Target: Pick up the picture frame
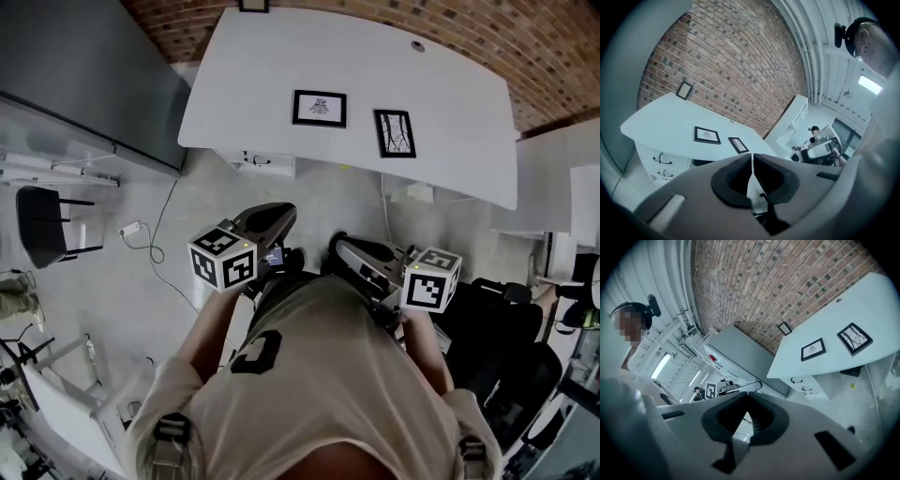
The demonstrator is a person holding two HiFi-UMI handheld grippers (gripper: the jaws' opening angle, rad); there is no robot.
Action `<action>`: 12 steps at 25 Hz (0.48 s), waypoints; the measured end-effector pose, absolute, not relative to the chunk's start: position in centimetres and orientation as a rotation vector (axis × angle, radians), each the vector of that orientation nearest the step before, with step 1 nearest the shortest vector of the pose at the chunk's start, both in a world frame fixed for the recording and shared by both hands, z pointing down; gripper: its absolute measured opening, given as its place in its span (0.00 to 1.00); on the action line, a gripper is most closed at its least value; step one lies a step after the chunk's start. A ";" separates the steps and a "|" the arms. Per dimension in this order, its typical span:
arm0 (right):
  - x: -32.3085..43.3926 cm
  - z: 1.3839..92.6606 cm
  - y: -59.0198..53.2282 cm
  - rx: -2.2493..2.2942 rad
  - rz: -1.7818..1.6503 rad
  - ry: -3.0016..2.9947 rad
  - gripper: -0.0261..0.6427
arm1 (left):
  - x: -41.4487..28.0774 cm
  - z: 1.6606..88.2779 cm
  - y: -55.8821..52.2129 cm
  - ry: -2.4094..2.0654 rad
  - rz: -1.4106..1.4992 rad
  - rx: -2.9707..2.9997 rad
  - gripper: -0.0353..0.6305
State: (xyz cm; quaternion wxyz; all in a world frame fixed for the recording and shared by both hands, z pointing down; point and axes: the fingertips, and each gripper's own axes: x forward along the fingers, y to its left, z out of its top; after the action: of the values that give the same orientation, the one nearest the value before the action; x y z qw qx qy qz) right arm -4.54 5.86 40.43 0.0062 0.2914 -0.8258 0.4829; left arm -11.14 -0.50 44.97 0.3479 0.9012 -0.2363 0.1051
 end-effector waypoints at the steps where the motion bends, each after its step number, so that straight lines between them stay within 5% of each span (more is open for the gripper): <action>1: -4.1 40.3 5.6 0.908 1.501 -2.589 0.05 | -10.5 44.9 -0.7 -0.607 0.281 2.338 0.07; 12: 2.5 40.7 2.2 0.926 1.615 -2.641 0.05 | -4.7 45.1 -3.2 -0.630 0.389 2.352 0.07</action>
State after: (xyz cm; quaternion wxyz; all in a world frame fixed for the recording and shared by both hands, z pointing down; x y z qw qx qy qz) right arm 2.48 2.22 40.65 -0.0448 0.2863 -0.8165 0.4993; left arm -4.67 -3.17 45.10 0.3315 0.8999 -0.2411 0.1488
